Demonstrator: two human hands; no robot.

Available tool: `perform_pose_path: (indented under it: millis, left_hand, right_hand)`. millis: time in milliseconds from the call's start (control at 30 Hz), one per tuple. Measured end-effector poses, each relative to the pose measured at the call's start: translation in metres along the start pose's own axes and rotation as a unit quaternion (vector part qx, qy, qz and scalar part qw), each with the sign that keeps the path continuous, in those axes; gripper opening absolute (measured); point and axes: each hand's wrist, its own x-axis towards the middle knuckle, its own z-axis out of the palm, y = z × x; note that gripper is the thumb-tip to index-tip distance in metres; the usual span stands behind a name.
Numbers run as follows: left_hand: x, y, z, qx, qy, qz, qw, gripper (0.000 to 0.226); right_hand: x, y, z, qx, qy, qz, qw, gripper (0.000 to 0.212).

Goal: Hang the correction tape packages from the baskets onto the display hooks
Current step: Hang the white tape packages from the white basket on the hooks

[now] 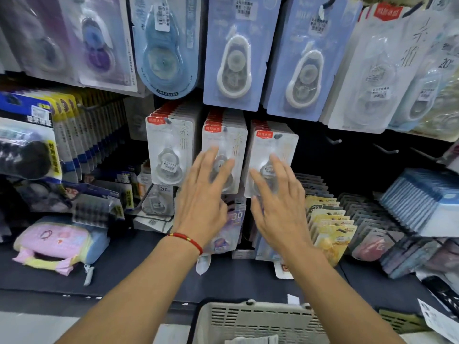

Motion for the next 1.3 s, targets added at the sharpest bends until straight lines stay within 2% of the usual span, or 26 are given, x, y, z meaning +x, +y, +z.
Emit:
perform_pose_path:
  millis: [300,533,700,900,1000,1067,1100,1167,1233,1300]
  left_hand:
    - [0.0,-0.007,0.003,-0.039,-0.031,-0.003,0.999,0.096]
    - [0.0,-0.009,0.006,-0.042,-0.043,-0.003,0.998,0.101]
    - [0.0,-0.008,0.009,-0.02,-0.031,-0.003,0.999,0.102]
    - [-0.002,-0.003,0.005,-0.013,-0.024,-0.011,1.0,0.096]
    - [-0.008,0.009,-0.004,-0.019,0.005,-0.027,0.999,0.084]
    - [-0.013,0.02,-0.01,-0.033,0.03,-0.005,0.999,0.07]
    - [-0.016,0.026,-0.011,-0.05,0.02,0.011,0.998,0.062]
    - [-0.027,0.038,-0.006,-0.089,-0.058,0.027,0.994,0.047]
    - [-0.048,0.054,0.007,-0.079,-0.182,0.04,0.979,0.042]
    - [-0.077,0.07,0.028,-0.038,-0.295,0.06,0.953,0.042]
  right_hand:
    - [0.049,0.017,0.048,-0.004,-0.023,0.008,1.0,0.064]
    - [0.092,0.037,0.082,-0.039,-0.106,0.033,0.993,0.081]
    - [0.106,0.041,0.081,-0.037,-0.143,0.021,0.989,0.095]
    - [0.079,0.041,0.045,-0.023,-0.174,0.017,0.984,0.07]
    - [0.031,0.05,0.017,0.018,-0.184,0.019,0.983,0.057]
    - [-0.014,0.058,0.0,0.053,-0.191,0.053,0.979,0.045]
    - [-0.04,0.063,-0.006,0.072,-0.196,0.08,0.975,0.039]
    - [-0.095,0.071,-0.016,0.098,-0.235,0.145,0.956,0.029]
    - [-0.147,0.078,-0.019,0.103,-0.331,0.198,0.917,0.024]
    - [-0.194,0.081,-0.013,0.108,-0.463,0.212,0.854,0.024]
